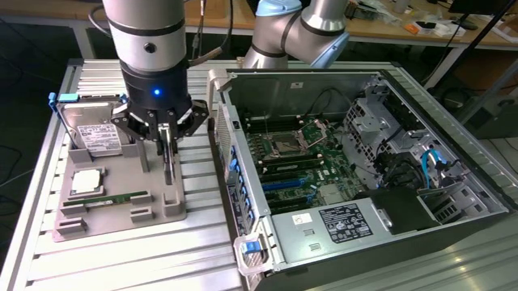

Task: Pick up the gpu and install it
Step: 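Pick up the gpu and move the gpu toward the slot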

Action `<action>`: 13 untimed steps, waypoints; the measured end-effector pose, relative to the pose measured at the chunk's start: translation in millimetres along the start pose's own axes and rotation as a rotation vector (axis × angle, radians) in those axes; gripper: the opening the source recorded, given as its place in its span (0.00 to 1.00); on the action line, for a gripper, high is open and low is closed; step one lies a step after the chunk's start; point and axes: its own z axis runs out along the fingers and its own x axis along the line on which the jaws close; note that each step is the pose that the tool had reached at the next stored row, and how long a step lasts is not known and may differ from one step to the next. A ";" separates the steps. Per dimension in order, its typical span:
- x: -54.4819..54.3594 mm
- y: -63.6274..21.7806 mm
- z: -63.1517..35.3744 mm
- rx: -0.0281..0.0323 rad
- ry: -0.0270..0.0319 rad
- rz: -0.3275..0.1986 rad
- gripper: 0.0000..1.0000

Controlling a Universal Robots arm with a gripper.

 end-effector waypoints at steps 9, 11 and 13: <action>-1.1 1.8 -42.9 0.0000 0.0000 0.000 0.27; -1.4 2.3 -57.2 0.0001 0.0001 0.000 0.27; -1.6 2.7 -68.5 0.0001 0.0001 0.000 0.27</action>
